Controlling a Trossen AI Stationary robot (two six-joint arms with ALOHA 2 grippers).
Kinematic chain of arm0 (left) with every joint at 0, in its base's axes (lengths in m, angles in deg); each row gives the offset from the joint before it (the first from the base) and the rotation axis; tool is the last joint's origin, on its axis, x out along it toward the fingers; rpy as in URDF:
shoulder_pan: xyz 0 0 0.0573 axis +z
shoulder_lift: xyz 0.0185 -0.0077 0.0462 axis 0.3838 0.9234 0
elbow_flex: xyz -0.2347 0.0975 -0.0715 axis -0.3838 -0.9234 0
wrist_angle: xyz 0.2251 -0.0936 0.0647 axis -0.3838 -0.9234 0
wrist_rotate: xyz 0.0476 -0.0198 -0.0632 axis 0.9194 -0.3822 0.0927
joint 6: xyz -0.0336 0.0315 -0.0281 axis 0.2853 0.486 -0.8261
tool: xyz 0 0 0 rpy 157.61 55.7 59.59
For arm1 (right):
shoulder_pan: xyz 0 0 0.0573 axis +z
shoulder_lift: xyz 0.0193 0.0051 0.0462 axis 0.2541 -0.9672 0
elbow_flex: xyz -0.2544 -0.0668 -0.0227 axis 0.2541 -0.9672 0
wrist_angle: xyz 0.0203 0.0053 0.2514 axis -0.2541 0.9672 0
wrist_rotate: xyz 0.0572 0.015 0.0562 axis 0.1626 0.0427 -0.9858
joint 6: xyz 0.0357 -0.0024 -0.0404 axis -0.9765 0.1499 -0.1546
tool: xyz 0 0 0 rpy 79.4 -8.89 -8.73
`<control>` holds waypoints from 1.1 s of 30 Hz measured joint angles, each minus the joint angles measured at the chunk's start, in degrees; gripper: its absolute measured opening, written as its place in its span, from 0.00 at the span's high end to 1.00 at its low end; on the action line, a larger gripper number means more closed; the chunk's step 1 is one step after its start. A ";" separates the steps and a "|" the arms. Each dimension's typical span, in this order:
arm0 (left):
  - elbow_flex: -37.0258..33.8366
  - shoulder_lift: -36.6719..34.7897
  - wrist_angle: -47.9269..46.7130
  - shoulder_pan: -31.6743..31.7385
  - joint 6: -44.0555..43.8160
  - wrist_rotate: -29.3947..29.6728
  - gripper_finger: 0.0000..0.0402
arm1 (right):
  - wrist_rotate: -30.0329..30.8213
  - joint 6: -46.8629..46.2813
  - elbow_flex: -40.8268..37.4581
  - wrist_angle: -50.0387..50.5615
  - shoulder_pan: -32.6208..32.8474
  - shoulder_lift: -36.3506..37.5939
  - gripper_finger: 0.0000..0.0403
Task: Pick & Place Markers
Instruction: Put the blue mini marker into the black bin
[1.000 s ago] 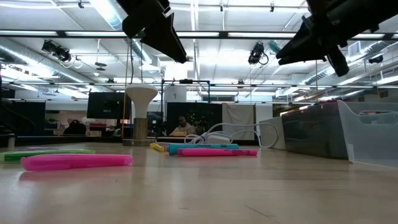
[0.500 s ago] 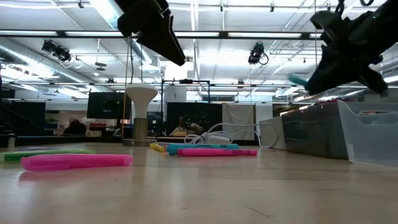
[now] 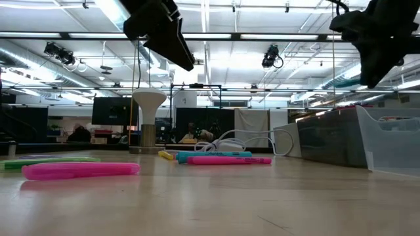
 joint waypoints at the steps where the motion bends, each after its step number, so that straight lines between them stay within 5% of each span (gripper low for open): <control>1: 0.00 0.00 0.00 0.22 0.01 0.00 0.52 | -1.80 0.46 0.15 0.57 -0.75 0.00 0.95; 11: 0.04 0.00 0.00 1.65 0.02 0.00 0.52 | -9.01 1.62 -0.67 0.08 -4.83 -0.15 0.95; 33: 0.04 0.00 -0.01 1.61 -0.57 -3.46 0.52 | -12.87 4.29 -19.36 -19.61 -11.42 -0.92 0.94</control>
